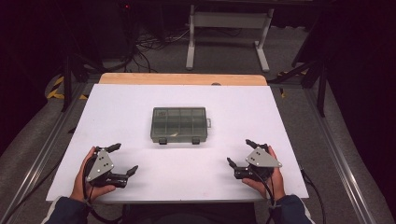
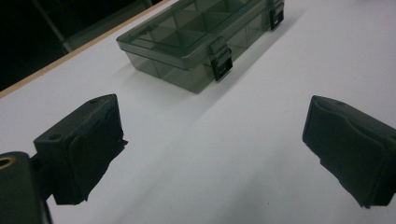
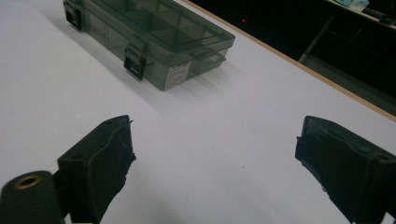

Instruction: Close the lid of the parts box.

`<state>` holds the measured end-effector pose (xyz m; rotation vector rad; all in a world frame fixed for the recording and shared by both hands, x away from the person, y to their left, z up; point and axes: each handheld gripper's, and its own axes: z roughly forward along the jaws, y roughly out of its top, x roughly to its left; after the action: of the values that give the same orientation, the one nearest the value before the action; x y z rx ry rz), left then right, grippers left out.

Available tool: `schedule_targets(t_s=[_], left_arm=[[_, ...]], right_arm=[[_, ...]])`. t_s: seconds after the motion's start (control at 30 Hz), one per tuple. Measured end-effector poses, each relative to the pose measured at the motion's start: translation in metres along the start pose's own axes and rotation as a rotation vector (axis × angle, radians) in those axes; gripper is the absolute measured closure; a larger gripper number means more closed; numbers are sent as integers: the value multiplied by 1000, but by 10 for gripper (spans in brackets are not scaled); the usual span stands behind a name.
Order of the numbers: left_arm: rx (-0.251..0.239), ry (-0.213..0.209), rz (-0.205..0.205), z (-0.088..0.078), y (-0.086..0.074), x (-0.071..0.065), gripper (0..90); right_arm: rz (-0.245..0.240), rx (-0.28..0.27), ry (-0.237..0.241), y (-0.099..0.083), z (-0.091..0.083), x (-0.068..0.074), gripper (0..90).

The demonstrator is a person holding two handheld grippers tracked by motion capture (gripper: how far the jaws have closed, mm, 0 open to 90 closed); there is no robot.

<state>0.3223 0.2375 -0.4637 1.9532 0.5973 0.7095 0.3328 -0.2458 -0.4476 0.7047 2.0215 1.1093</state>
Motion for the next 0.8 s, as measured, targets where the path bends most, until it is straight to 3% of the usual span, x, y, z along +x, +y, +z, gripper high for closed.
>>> schedule_targets(t_s=[0.8], left_arm=[[18,-2,4,3,0,-2,63]], right_arm=[[-20,-12,-1,5,-2,5,109]])
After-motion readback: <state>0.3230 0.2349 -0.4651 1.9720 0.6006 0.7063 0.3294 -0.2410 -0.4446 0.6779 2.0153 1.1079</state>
